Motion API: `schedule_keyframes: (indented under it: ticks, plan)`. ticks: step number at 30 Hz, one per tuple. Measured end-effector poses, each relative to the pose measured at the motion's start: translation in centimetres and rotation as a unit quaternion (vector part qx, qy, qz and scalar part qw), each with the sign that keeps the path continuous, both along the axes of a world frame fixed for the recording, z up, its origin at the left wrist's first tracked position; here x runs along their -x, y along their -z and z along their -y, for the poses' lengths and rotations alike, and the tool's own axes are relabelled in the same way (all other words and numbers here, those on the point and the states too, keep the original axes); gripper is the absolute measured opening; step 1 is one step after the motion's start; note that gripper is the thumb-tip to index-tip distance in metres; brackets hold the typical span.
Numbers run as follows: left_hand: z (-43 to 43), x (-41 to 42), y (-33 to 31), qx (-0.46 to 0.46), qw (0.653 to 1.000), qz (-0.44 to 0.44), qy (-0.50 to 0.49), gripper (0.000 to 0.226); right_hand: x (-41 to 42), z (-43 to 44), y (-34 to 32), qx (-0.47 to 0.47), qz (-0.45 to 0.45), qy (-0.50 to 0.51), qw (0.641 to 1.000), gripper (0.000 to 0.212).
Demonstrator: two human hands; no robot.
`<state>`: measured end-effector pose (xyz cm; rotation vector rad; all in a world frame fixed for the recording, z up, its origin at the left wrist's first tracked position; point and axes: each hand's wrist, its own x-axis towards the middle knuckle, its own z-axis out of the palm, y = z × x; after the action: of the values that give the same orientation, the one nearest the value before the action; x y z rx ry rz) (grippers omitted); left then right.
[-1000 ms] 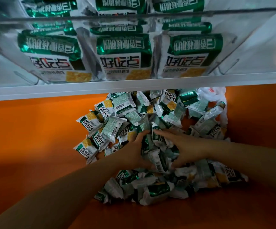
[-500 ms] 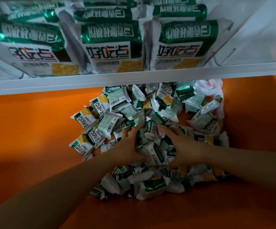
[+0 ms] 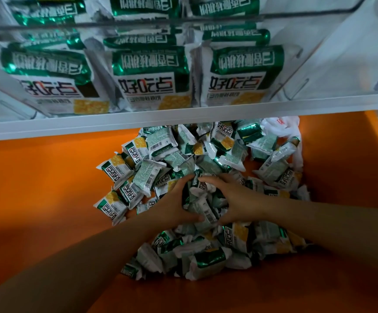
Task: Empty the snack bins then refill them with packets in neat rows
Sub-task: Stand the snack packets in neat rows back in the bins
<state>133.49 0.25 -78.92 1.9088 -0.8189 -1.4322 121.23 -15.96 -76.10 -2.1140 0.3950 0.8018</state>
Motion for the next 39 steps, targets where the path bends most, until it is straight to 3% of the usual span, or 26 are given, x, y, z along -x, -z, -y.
schedule_keyframes:
  ticks: [8,15,33,39]
  plan:
    - [0.6,-0.4,-2.6,0.024,0.998,-0.044,-0.046,0.086,0.2,0.7,-1.7,-0.011,0.067,0.046,0.997,0.094]
    - [2.0,-0.8,-6.8,0.066,0.994,-0.007,-0.087,0.076,0.0,1.3,-6.5,0.022,0.155,0.08,0.984,0.082]
    - [-5.0,4.5,-27.0,0.192,0.963,0.181,-0.049,0.074,5.6,-4.8,-25.7,0.163,0.328,0.013,0.93,0.073]
    - [-4.2,2.8,-35.4,0.249,0.923,0.288,-0.058,0.075,3.7,-4.1,-32.9,0.193,0.445,0.05,0.873,0.073]
